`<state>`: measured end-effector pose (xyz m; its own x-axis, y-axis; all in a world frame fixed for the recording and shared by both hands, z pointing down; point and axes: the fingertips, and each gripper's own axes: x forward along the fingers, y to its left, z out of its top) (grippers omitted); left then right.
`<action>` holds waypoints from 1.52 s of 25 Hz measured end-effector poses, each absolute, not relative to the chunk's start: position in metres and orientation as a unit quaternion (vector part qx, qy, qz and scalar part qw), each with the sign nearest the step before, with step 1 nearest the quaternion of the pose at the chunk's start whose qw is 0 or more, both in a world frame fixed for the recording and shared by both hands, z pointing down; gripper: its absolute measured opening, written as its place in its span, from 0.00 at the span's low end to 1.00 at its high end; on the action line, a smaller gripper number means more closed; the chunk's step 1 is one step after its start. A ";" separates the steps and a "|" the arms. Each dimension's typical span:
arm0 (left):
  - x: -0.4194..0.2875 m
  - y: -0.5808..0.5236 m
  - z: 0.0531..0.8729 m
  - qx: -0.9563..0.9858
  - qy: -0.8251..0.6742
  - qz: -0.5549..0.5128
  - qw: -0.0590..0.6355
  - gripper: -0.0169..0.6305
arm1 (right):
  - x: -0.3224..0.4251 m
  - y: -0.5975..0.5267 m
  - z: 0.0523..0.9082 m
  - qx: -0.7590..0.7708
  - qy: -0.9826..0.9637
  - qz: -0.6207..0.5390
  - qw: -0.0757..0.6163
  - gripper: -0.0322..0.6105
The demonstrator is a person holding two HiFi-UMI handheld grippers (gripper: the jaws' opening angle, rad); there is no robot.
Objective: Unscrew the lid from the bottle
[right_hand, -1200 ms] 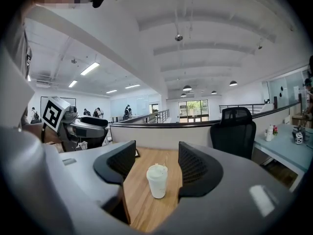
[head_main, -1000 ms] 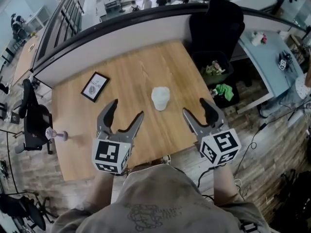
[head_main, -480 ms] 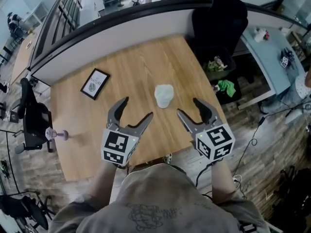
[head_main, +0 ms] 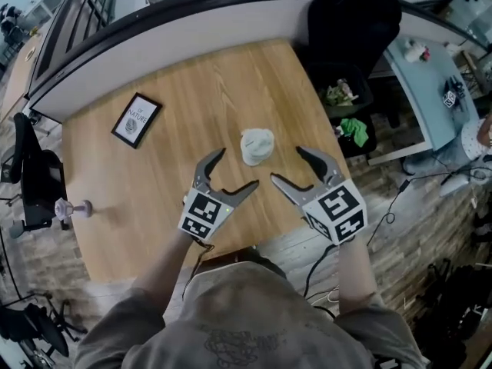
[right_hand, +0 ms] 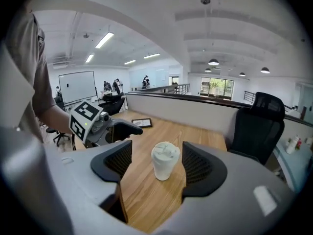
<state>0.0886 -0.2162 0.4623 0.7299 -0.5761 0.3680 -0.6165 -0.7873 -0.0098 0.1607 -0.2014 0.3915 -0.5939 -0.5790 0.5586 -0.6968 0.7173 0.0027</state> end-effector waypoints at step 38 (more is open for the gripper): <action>0.160 -0.284 0.637 0.963 -0.187 0.192 0.029 0.61 | 0.128 -0.263 0.515 0.134 -0.839 0.064 0.524 0.68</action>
<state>0.1604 -0.2842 0.6373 0.8563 -0.3499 0.3798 -0.3721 -0.9281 -0.0160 0.1278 -0.2628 0.5145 -0.4155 -0.1570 0.8959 -0.2910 0.9562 0.0325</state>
